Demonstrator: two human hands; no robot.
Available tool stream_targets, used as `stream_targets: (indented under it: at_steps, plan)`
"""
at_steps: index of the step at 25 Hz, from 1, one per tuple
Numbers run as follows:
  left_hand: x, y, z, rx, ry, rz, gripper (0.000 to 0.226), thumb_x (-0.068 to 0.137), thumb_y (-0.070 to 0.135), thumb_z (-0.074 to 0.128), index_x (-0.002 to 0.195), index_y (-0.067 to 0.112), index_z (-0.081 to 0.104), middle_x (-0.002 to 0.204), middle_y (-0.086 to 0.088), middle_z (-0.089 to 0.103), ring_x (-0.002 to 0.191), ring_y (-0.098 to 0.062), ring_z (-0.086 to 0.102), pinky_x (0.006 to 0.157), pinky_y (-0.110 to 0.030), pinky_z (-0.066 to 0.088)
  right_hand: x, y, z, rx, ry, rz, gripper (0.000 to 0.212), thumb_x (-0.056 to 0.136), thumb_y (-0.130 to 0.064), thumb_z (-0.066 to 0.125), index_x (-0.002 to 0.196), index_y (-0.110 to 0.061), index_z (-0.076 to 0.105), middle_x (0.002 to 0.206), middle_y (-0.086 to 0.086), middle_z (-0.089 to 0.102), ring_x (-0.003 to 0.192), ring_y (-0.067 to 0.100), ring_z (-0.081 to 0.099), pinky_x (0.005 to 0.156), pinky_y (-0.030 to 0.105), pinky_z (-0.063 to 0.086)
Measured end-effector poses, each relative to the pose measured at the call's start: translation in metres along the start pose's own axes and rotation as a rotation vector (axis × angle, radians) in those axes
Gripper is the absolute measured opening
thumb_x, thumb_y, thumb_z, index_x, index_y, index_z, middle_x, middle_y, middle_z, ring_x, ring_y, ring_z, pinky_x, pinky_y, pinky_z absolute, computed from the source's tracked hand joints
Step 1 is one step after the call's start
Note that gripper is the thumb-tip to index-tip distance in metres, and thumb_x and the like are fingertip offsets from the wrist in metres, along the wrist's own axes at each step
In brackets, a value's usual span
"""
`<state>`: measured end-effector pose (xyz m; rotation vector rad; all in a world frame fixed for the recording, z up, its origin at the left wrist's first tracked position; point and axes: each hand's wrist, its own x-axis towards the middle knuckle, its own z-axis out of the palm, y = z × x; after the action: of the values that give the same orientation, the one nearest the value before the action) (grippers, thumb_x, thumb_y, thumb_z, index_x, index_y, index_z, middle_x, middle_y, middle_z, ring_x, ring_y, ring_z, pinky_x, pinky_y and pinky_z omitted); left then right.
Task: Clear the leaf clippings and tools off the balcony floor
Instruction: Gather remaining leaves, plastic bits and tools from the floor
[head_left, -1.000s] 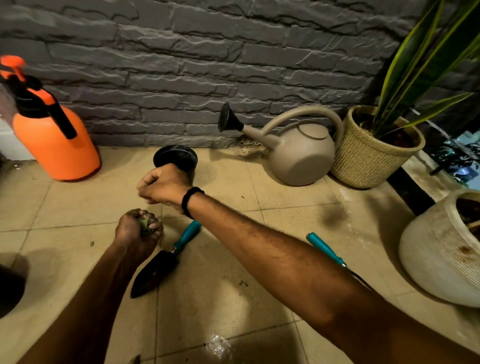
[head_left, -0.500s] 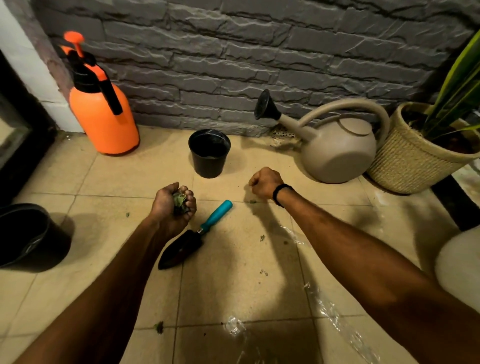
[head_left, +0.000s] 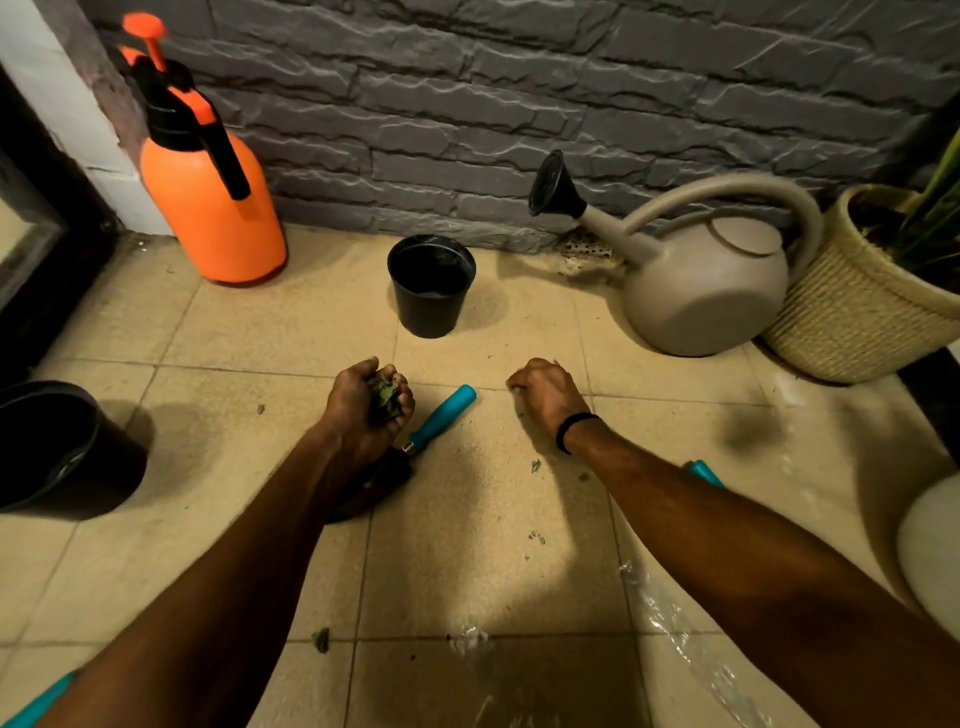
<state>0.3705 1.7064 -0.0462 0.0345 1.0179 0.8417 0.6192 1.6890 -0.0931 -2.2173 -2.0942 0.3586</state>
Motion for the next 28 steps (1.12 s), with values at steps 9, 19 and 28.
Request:
stream_targets:
  at_steps: [9,19,28]
  plan:
    - [0.006,-0.003,-0.001,-0.070,0.001,0.005,0.037,0.101,0.037,0.043,0.083,0.010,0.059,0.072,-0.008,0.060,0.066,-0.018,0.058,0.061,-0.028,0.054,0.019,-0.087,-0.063,1.228,-0.189,0.313,0.011,0.083,0.003,0.070,0.094,0.001,0.072,0.081,0.008,0.071,0.071,0.012,0.067,0.066,0.019,0.057]
    - [-0.017,0.034,-0.049,-0.102,0.050,0.106,0.037,0.102,0.037,0.039,0.083,0.011,0.057,0.060,-0.004,0.060,0.052,-0.012,0.053,0.048,-0.019,0.045,0.017,-0.217,-0.057,0.505,-0.103,-0.279,0.013,0.075,-0.033,0.080,0.079,-0.021,0.075,0.073,-0.010,0.071,0.069,0.002,0.064,0.063,0.016,0.051]
    - [-0.035,0.074,-0.159,-0.178,0.152,0.146,0.042,0.104,0.028,0.034,0.063,0.026,0.034,0.050,0.009,0.027,0.034,-0.005,0.020,0.026,-0.016,0.015,0.043,-0.271,0.052,0.454,-0.187,-0.273,0.026,0.086,-0.017,0.072,0.111,-0.010,0.073,0.116,0.007,0.069,0.110,0.019,0.062,0.091,0.017,0.043]
